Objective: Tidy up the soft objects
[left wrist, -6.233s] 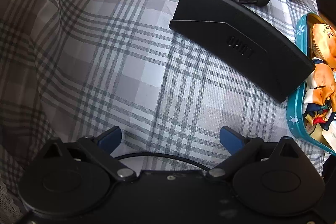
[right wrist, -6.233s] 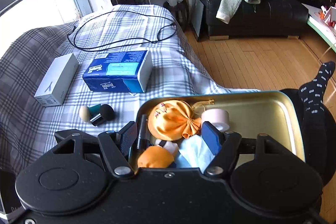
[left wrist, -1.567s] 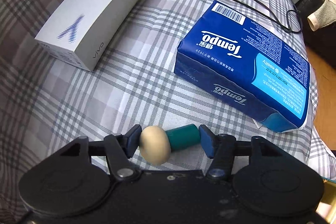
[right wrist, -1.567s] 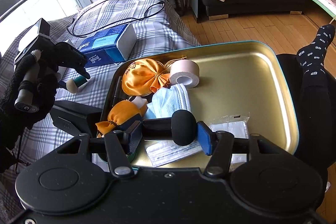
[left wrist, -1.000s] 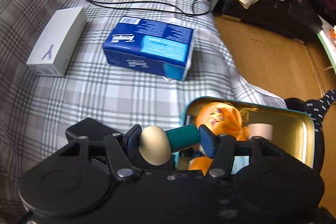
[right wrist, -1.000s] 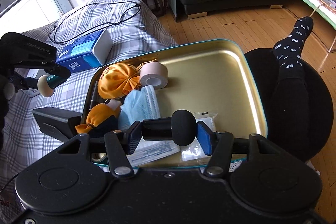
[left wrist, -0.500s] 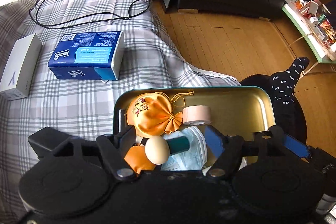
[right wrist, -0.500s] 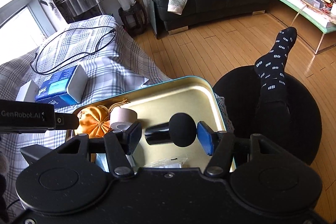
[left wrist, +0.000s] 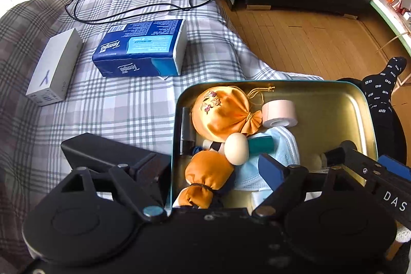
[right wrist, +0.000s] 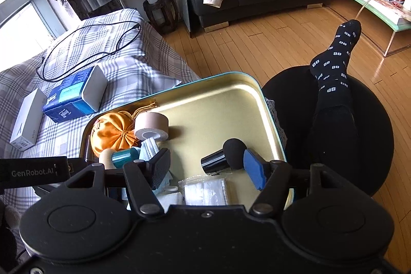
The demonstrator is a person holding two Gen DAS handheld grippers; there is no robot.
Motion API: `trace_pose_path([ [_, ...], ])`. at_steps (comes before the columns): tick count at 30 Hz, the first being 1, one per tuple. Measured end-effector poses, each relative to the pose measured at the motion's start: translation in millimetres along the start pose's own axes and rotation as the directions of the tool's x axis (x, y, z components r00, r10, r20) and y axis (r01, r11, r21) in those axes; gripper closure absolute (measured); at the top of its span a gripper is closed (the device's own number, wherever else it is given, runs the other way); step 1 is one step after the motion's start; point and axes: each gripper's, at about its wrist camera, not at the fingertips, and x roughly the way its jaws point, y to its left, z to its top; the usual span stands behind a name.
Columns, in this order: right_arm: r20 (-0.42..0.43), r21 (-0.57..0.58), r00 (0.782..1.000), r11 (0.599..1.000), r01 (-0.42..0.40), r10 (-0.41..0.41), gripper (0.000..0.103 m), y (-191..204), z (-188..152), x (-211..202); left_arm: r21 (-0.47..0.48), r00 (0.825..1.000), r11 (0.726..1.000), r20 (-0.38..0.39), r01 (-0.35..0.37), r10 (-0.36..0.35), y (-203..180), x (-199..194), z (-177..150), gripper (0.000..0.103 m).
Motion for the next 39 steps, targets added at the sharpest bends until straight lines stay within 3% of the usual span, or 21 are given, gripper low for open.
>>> trace_pose_path([
  [21, -0.071, -0.064, 0.996, 0.997, 0.042, -0.047, 0.042, 38, -49, -21, -0.046, 0.999, 0.999, -0.028, -0.023, 0.022, 48, -23, -91, 0.003],
  [39, -0.071, -0.123, 0.985, 0.981, 0.149, -0.159, 0.042, 69, -75, -35, -0.104, 1.0, 0.995, 0.023, -0.013, 0.016, 76, -36, -117, 0.001],
])
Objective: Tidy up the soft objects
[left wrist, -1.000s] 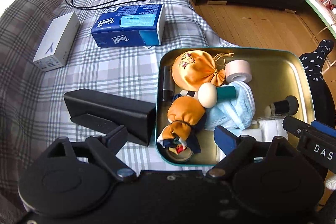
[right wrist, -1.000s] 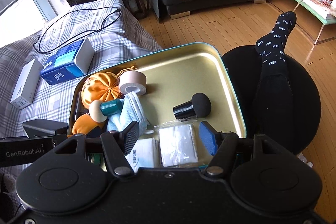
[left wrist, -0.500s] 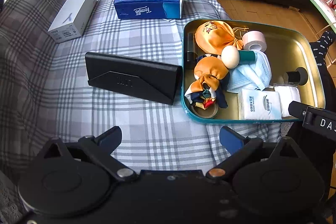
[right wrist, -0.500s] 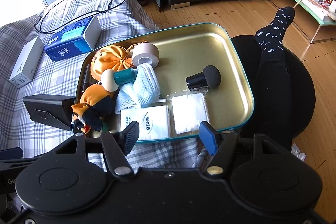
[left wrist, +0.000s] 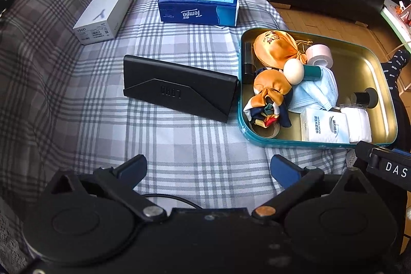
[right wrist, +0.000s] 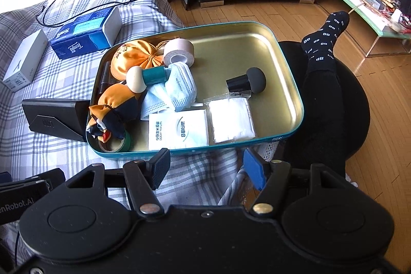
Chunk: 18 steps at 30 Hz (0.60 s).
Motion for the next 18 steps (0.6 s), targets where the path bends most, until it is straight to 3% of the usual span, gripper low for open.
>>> trace_pose_path([
  [6, 0.007, -0.026, 1.0, 1.0, 0.009, -0.008, 0.042, 11, -3, -7, -0.034, 0.999, 0.999, 0.053, 0.005, -0.003, 11, -11, -4, 0.001],
  [11, 0.013, -0.055, 1.0, 0.998, 0.004, -0.003, 0.042, 19, -3, -9, -0.043, 0.999, 0.998, 0.024, 0.044, -0.043, 14, -6, -4, 0.001],
  [18, -0.005, -0.062, 1.0, 0.998, -0.002, 0.002, 0.042, 25, -6, -3, -0.023, 0.999, 0.999, 0.006, 0.034, -0.034, 10, -1, -6, 0.001],
])
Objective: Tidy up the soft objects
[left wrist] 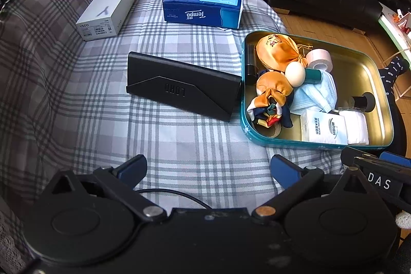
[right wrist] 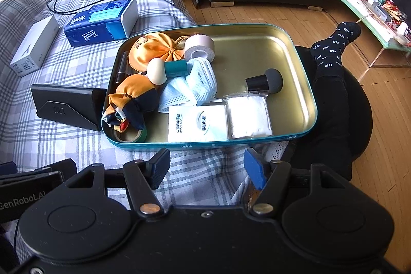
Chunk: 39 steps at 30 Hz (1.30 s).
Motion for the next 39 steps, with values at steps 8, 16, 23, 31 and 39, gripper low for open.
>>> trace_pose_path([
  [8, -0.012, -0.009, 1.0, 1.0, -0.002, 0.002, 0.042, 2.0, -2.2, 0.9, 0.016, 1.0, 1.0, -0.013, -0.014, 0.014, -0.3, 2.2, -1.0, 0.001],
  [16, -0.014, -0.011, 1.0, 1.0, -0.001, 0.001, 0.042, 2.7, -2.3, 1.2, 0.018, 1.0, 1.0, -0.012, -0.02, 0.02, -0.4, 1.4, -1.1, 0.001],
  [23, -0.012, -0.015, 1.0, 1.0, -0.005, 0.005, 0.042, 4.9, -0.6, -0.5, 0.024, 0.999, 0.999, -0.014, -0.034, 0.034, -0.6, 2.0, -1.6, 0.001],
  [31, -0.014, -0.018, 1.0, 1.0, -0.006, 0.006, 0.042, 4.8, 1.7, -0.9, 0.021, 0.999, 0.999, -0.016, -0.037, 0.037, 0.1, 2.0, -1.8, 0.001],
  [39, -0.014, -0.031, 1.0, 0.999, -0.012, 0.012, 0.042, 8.8, 3.1, -1.3, 0.016, 0.998, 0.998, -0.019, -0.054, 0.054, 1.9, 2.7, -2.3, 0.001],
])
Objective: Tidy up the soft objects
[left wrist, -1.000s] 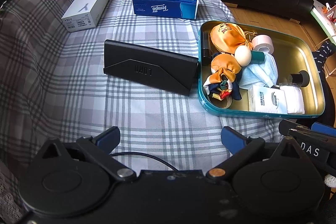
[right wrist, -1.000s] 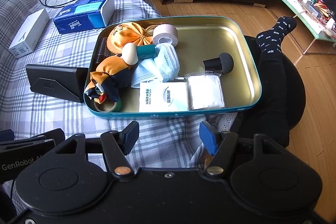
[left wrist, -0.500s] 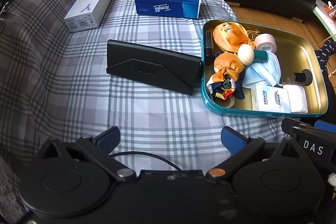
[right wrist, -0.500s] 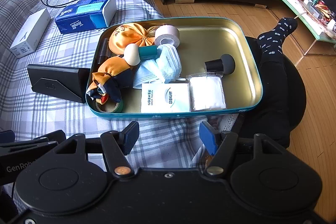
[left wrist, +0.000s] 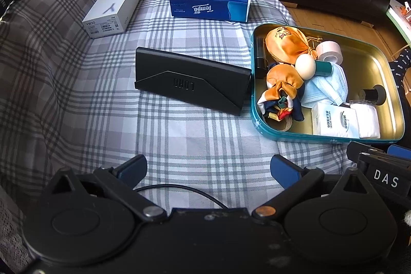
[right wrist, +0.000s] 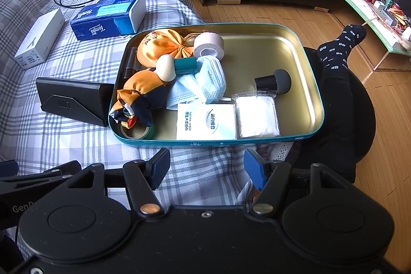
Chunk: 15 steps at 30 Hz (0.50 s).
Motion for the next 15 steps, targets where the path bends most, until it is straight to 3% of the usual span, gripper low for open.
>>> trace_pose_path([
  [15, -0.011, -0.028, 1.0, 1.0, -0.006, 0.006, 0.042, 8.9, 2.2, 4.4, -0.013, 1.0, 1.0, -0.008, -0.019, 0.019, 4.5, 2.2, 0.5, 0.001],
])
